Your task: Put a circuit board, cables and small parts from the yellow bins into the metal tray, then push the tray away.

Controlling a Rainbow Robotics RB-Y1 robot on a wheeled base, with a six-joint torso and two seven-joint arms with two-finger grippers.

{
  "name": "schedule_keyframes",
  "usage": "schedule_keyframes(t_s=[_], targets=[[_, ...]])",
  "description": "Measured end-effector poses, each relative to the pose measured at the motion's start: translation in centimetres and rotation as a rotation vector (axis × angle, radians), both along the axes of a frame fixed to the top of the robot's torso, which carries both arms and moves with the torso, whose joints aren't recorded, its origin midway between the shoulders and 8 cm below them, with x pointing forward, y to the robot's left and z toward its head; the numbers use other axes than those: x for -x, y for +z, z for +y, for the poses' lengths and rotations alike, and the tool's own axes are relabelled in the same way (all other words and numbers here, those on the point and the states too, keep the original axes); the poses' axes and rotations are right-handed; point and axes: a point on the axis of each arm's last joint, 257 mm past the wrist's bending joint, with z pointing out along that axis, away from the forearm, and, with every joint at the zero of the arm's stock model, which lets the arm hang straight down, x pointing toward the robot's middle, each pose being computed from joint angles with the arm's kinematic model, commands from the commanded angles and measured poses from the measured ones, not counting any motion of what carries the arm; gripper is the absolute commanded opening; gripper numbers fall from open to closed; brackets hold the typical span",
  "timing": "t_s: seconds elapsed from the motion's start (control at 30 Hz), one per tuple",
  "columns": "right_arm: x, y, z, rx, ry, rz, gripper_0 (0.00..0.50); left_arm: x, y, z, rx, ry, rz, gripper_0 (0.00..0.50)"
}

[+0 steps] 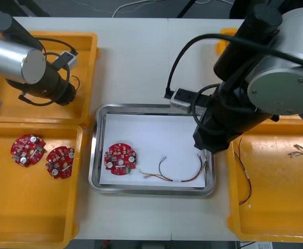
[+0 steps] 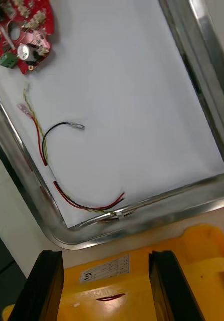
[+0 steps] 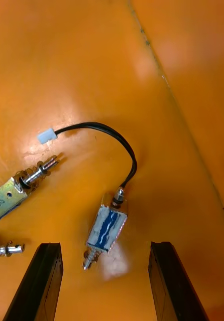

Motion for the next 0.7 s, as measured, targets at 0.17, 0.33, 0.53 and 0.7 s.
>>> schedule_keyframes(t_s=[0.17,0.33,0.53,0.7], targets=[[-1.2,1.9,-2.1,-0.051,-0.124,-0.011,0.5,-1.1,-0.8,-0.1,0.025,0.016,-0.009,0.5],[-2.1,3.0,-4.5,-0.143,-0.355,0.003,0.5,-1.3,-1.1,-0.8,0.04,0.014,-0.006,0.403],[-2.5,3.4,-7.9,-0.184,-0.5,0.01,0.5,-1.4,-0.9,-1.1,0.045,0.009,-0.009,0.001],[-2.6,3.4,-10.8,-0.246,-0.743,0.034,0.5,-1.4,-0.9,-1.3,0.051,0.007,-0.007,0.0]])
